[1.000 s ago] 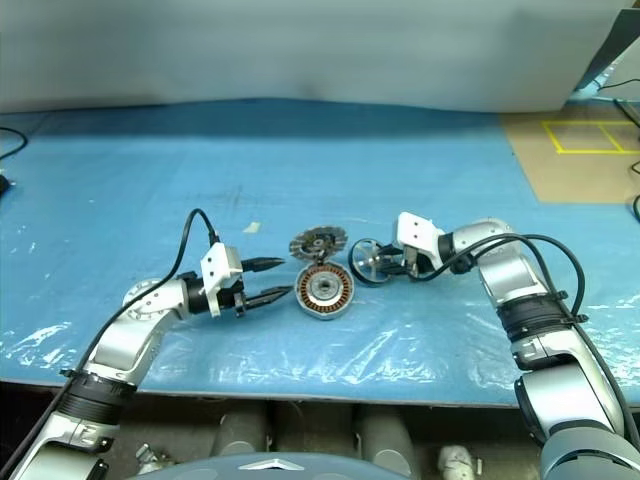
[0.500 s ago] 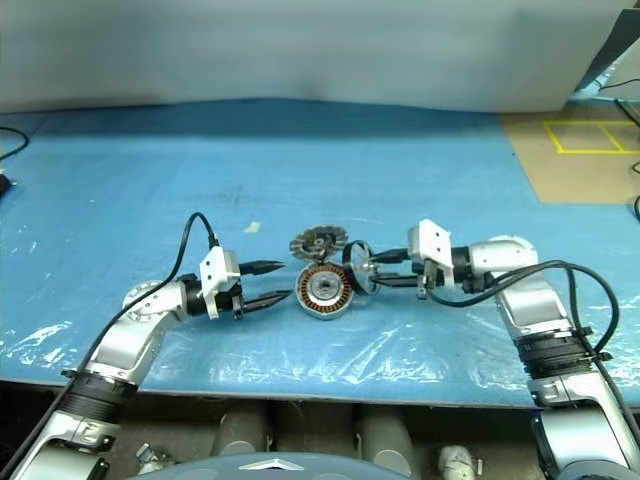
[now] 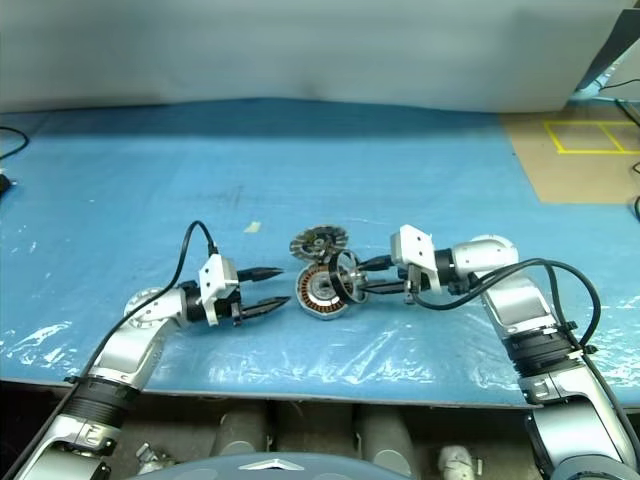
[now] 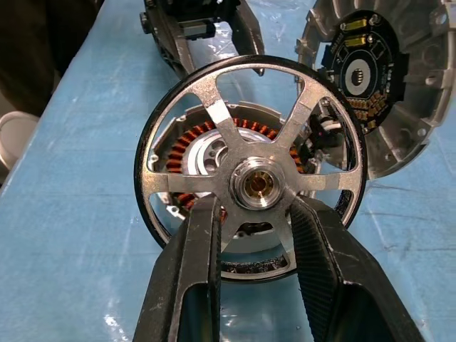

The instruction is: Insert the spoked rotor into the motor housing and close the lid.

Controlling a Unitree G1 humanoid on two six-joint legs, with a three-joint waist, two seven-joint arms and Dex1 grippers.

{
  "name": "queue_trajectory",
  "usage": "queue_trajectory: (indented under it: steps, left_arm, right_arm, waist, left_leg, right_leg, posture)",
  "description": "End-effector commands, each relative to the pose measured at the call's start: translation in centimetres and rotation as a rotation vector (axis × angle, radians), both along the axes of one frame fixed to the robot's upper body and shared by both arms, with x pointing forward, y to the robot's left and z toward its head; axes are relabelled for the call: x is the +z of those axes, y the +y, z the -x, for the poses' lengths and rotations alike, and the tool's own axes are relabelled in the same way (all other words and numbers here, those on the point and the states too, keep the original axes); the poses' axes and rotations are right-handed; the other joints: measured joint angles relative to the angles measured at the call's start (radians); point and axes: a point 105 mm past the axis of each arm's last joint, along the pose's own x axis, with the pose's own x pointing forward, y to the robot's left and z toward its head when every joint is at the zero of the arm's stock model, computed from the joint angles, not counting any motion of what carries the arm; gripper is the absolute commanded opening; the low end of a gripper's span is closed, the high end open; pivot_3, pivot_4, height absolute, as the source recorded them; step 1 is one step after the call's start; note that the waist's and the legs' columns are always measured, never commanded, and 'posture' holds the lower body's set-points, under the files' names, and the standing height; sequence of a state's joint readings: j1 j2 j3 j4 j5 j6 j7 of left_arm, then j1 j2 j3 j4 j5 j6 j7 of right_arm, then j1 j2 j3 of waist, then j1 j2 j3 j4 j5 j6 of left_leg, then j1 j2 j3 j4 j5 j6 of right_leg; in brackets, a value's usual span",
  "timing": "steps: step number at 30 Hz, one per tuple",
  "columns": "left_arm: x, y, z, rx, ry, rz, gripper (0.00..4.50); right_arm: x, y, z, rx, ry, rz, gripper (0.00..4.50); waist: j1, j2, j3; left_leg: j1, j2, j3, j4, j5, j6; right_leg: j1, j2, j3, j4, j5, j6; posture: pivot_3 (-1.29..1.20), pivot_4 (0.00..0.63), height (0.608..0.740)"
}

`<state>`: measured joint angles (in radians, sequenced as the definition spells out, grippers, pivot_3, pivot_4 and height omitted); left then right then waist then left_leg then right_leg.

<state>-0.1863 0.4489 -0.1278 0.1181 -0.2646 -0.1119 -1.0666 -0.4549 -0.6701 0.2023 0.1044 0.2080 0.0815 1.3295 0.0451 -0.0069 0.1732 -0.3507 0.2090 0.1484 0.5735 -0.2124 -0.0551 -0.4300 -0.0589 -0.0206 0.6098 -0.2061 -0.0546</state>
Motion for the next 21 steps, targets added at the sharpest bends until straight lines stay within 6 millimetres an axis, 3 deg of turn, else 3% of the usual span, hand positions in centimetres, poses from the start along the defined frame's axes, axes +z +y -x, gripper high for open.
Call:
queue_trajectory:
  steps: [1,21]
  left_arm:
    - [0.0,0.1,0.2,0.008,-0.017,0.007,2.73]
    - [-0.6,0.1,0.3,0.017,-0.005,0.009,2.73]
  right_arm:
    - [0.7,0.2,-0.2,0.027,-0.069,0.019,1.11]
    - [2.7,1.9,-0.3,0.173,-0.286,0.189,1.11]
  waist:
    - [0.000,0.000,0.000]
    - [0.000,0.000,0.000]
  left_leg:
    - [0.000,0.000,0.000,0.000,0.000,0.000]
    - [0.000,0.000,0.000,0.001,0.000,0.000]
  right_leg:
    - [0.000,0.000,0.000,0.000,0.000,0.000]
    - [0.000,0.000,0.000,0.001,0.000,0.000]
  posture:
    - [0.00,0.150,0.740]
    - [0.00,0.150,0.740]
